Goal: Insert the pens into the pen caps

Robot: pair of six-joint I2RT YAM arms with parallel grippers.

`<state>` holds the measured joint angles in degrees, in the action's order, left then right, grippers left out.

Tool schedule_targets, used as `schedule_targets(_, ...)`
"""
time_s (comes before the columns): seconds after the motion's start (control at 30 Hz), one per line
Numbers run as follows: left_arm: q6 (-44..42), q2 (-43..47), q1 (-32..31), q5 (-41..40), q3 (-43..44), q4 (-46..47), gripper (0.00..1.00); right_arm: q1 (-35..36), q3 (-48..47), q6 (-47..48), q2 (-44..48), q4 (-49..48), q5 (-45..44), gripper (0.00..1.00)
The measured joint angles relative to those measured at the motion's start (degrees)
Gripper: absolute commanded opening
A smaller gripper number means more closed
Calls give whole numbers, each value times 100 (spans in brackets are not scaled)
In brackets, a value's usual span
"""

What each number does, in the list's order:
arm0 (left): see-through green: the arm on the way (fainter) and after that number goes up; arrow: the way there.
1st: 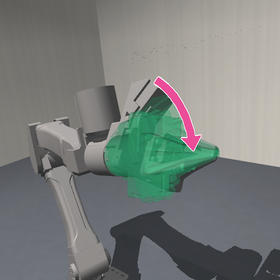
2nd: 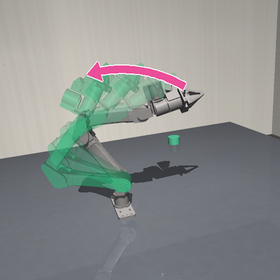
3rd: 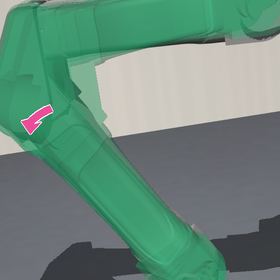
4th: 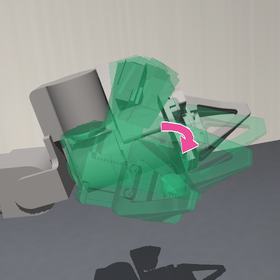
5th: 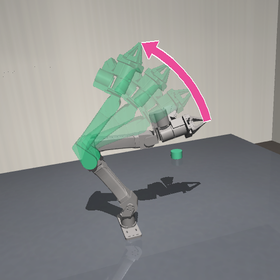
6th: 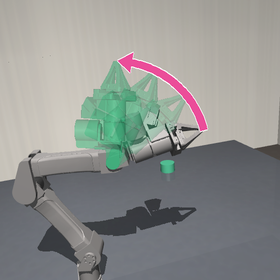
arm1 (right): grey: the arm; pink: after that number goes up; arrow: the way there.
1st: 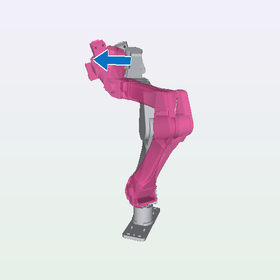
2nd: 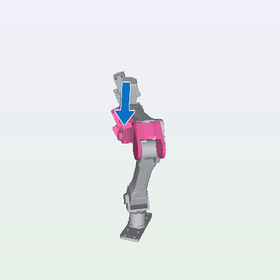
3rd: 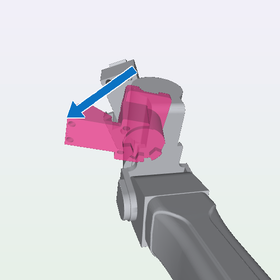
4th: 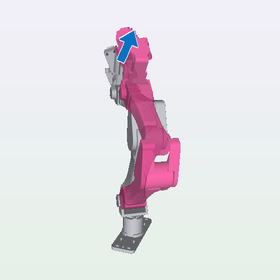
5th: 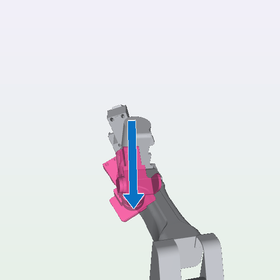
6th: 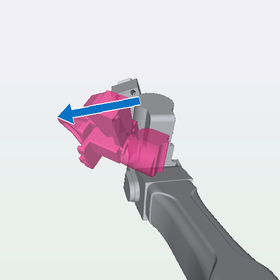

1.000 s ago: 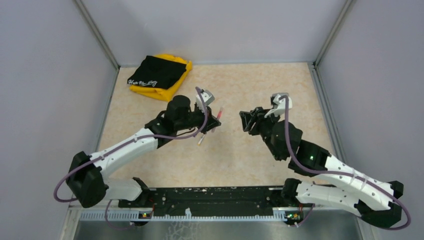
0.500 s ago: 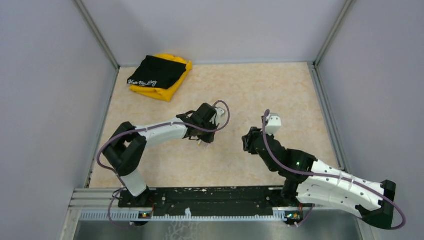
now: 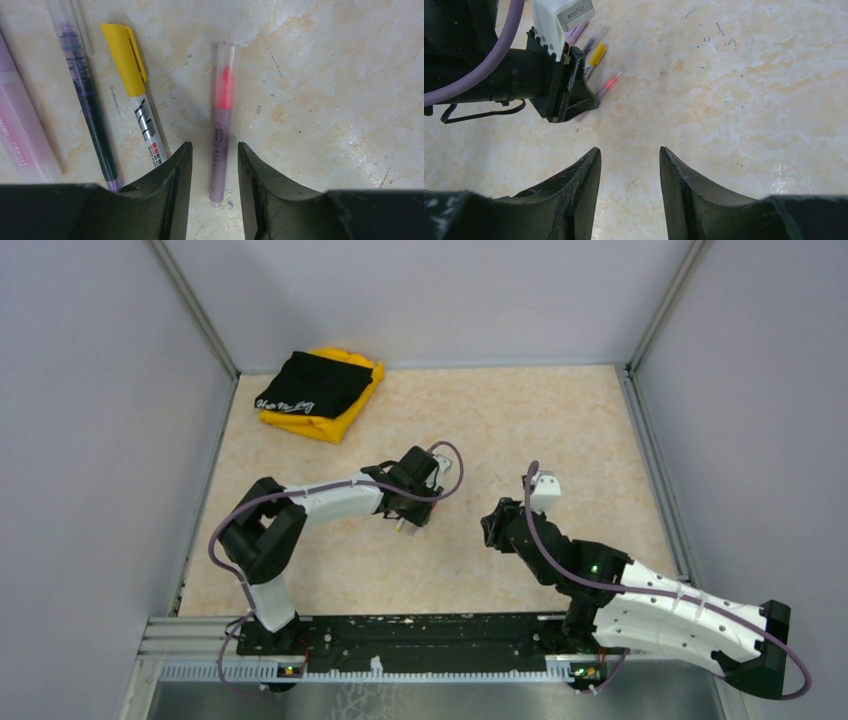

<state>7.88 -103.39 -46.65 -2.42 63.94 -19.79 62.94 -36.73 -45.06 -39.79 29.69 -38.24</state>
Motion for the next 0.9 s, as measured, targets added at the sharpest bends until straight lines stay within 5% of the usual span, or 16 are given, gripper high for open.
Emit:
schedule_targets(0.27, -2, 761, 2, -59, -203, 190, 51, -4, -17, 420, 33, 13, 92, 54)
schedule_targets(0.57, 70, 4059, 2, -450, -1722, 1639, 62, -59, -444, 1609, 612, -35, 570, 76)
schedule_targets(0.73, 179, 5510, 2, -1054, -2175, 1871, 81, -61, -507, 2282, 1071, -160, 691, 84)
schedule_targets(0.8, 205, 5980, 2, -1298, -2297, 1814, 98, -63, -507, 2544, 1217, -205, 697, 88)
schedule_targets(0.9, 282, 6529, 2, -1661, -2363, 1622, 99, -72, -507, 2953, 1471, -293, 686, 95)
